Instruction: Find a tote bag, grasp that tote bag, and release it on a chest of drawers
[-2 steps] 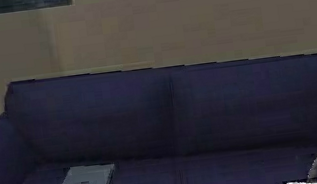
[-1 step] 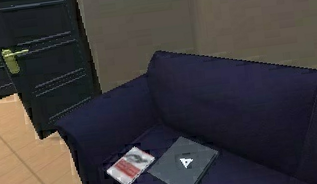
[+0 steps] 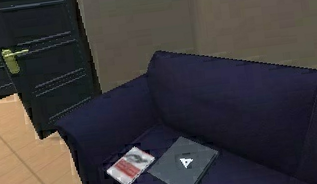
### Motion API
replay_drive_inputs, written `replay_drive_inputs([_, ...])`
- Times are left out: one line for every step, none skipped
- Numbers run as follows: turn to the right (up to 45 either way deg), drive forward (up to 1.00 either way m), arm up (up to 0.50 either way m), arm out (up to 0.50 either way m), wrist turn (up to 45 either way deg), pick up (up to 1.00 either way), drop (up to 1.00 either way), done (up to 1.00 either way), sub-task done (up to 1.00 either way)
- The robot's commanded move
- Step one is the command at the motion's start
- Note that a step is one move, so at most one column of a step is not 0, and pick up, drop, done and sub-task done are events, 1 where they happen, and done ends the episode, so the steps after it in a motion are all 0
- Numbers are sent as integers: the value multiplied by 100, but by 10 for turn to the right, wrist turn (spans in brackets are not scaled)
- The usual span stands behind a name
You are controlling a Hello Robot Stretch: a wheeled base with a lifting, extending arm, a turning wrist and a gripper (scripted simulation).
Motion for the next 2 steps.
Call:
replay_drive_inputs([0,0,10,0,0,0,0,0,0])
replay_drive_inputs([0,0,0,40,0,0,0,0,0])
